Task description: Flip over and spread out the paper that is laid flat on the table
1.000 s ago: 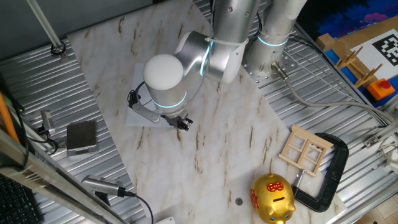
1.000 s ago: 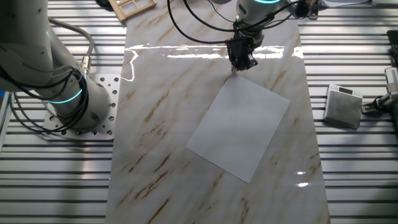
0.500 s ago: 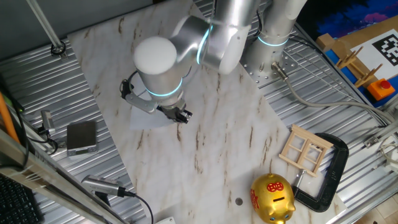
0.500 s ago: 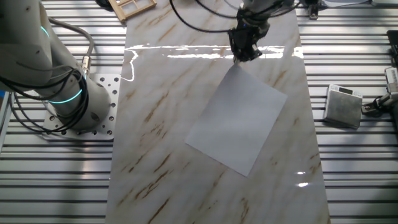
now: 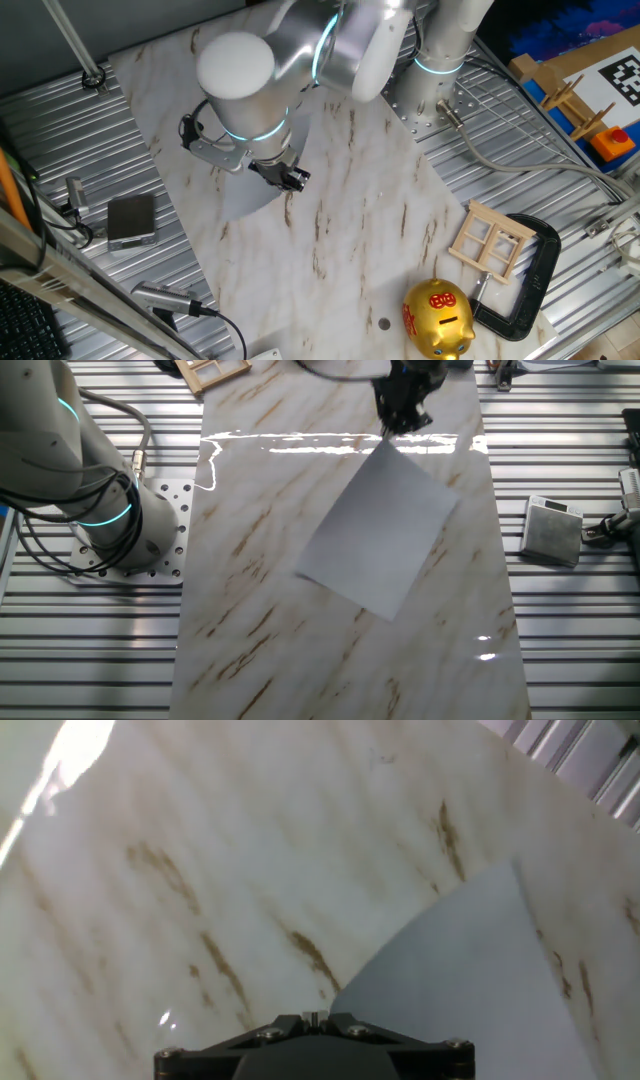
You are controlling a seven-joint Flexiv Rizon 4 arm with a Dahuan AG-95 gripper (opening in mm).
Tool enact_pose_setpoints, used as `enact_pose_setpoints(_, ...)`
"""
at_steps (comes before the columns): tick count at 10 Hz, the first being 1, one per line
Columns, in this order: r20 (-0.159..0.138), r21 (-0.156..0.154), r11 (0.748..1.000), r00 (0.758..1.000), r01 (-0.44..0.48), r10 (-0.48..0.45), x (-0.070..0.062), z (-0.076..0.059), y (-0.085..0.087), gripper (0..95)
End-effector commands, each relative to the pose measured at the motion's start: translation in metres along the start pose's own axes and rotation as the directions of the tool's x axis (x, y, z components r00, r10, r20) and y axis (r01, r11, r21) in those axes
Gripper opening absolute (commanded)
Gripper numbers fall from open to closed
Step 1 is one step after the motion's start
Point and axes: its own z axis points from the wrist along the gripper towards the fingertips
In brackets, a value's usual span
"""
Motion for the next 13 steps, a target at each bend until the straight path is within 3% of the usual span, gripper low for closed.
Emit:
enact_pose_setpoints(1, -0.010, -0.010, 1.000, 1.000, 0.014, -0.014, -0.007, -0.017, 0.001, 0.0)
enact_pose_setpoints(5, 0.001, -0.037, 0.999, 0.999, 0.033, -0.033, 0.002, -0.039, -0.005, 0.0)
enact_pose_setpoints(8, 0.013, -0.057, 0.998, 0.999, 0.036, -0.036, 0.002, -0.039, -0.005, 0.0)
enact_pose_setpoints(13, 0.023, -0.046, 0.998, 0.999, 0.032, -0.031, 0.002, -0.039, -0.005, 0.0)
